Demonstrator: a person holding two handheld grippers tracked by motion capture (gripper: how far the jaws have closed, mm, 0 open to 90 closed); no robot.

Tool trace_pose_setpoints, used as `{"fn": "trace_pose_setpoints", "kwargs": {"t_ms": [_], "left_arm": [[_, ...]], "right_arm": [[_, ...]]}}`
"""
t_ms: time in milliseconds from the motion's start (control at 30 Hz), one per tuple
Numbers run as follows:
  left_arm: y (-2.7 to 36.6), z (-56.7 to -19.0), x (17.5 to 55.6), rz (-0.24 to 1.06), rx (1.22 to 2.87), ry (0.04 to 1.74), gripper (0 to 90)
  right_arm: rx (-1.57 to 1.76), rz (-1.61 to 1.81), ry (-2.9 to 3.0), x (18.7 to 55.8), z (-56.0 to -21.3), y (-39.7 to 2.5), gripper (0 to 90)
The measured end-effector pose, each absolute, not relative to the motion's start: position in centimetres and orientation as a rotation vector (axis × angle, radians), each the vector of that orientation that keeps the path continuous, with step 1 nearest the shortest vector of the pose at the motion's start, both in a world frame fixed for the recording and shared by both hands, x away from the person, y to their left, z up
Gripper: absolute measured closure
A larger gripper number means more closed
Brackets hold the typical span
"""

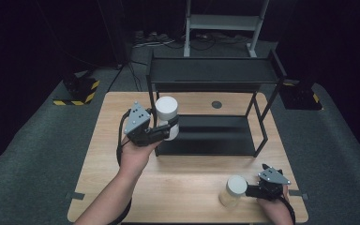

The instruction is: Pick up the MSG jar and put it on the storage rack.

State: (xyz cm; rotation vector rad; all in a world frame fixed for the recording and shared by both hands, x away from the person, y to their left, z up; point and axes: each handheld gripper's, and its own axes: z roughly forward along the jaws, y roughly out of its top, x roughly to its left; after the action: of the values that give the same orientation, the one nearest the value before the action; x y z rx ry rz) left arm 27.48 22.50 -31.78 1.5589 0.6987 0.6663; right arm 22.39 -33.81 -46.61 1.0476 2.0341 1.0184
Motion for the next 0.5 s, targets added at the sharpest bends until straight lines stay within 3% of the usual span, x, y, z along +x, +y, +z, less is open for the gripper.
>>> {"fn": "trace_pose_setpoints", "kwargs": {"t_ms": [500], "left_arm": [[22.4,-30.0,28.6,0.663,1.512,0.698,35.4]], "right_arm": [[1.061,1.027,2.025,22.4,-46.6,-33.9,0.1]]}}
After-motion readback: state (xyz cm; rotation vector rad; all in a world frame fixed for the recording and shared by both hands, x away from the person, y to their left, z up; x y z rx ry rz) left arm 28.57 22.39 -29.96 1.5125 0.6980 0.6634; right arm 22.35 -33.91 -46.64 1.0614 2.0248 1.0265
